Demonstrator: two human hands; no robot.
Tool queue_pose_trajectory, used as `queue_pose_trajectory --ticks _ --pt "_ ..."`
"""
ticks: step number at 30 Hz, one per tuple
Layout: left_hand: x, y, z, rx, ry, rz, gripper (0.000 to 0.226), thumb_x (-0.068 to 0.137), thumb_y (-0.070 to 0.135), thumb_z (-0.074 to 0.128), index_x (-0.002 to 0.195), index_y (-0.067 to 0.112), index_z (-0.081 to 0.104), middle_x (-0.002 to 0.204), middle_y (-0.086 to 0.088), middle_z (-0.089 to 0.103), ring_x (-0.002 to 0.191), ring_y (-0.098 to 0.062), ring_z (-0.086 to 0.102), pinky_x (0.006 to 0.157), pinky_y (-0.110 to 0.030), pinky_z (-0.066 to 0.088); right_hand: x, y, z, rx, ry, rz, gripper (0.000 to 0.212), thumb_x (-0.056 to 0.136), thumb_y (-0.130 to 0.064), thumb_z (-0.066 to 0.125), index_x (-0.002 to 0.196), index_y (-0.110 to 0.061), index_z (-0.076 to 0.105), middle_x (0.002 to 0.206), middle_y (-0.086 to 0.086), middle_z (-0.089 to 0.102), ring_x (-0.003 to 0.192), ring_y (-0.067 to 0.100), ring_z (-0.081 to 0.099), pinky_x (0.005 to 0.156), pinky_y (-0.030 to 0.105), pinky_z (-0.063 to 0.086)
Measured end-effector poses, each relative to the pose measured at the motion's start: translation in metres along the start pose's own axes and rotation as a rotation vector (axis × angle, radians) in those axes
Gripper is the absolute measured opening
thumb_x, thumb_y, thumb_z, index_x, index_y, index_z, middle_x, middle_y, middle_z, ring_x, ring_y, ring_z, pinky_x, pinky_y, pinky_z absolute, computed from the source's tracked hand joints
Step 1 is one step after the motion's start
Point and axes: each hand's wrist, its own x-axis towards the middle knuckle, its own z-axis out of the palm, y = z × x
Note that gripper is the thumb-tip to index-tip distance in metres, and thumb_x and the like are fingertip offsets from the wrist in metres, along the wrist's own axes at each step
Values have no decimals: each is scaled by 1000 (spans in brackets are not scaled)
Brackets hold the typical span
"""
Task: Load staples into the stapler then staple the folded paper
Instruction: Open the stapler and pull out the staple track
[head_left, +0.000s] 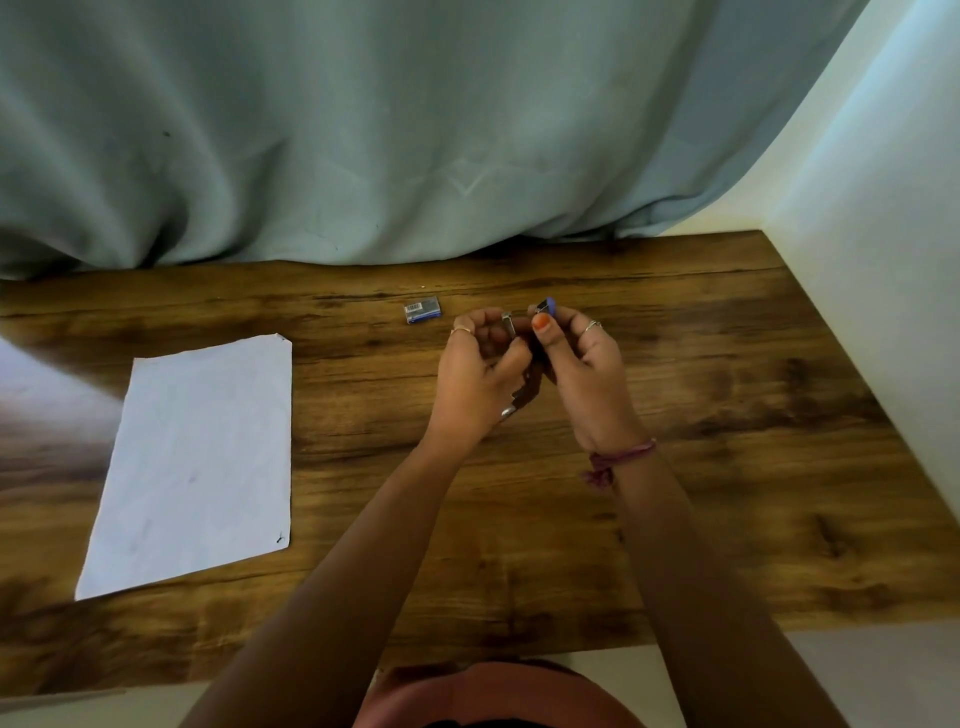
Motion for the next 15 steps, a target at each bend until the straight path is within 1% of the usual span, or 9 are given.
queue_pose_trajectory --ticks 3,5,7,9,10,12,13,15 --pt "2 -5 -6 -115 26 -1 31 88 10 63 117 13 52 103 -2 67 94 -9 67 81 -26 56 -1 3 4 186 44 -24 20 91 -27 57 108 -19 61 105 2 71 105 18 66 87 32 54" --pt "4 -10 -11 -236 61 -70 26 90 9 60 114 16 56 102 -6 67 94 -17 67 83 -31 56 0 3 1 342 44 -62 27 87 -29 58 110 -16 58 110 4 70 110 22 63 91 35 53" --pt "4 -12 -14 -489 103 -186 23 92 6 57 113 13 59 97 -8 68 90 -19 68 84 -32 57 2 4 -3 477 37 -76 30 87 -26 56 114 -13 54 115 5 69 116 22 60 92 33 52" --pt "4 -14 -13 -708 150 -290 21 91 2 57 111 9 61 89 -4 72 86 -15 70 78 -26 57 4 7 -5 534 42 -73 27 89 -22 52 115 -14 51 120 3 66 122 20 56 92 31 52" --pt "3 -15 -12 -739 169 -319 20 90 1 57 108 8 62 87 -2 73 85 -14 71 76 -23 56 4 10 -6 553 46 -67 24 91 -20 50 114 -15 51 123 3 64 124 19 54 92 31 51" --pt "0 -18 -10 -732 201 -350 19 89 1 59 106 9 64 88 -1 74 88 -13 71 75 -22 56 4 16 -7 581 55 -50 21 93 -16 46 114 -16 50 130 4 59 128 18 49 98 33 46" --pt "-2 -19 -8 -708 220 -362 19 88 1 60 106 8 64 90 -2 73 89 -13 71 76 -22 56 4 19 -8 591 61 -44 22 93 -16 45 115 -16 50 133 4 56 129 18 48 102 35 44" --pt "-3 -21 -5 -589 254 -385 20 89 4 61 109 7 64 93 -1 71 87 -11 69 77 -22 55 3 24 -9 614 66 -36 25 92 -17 45 117 -16 49 137 5 53 131 17 46 104 35 43"
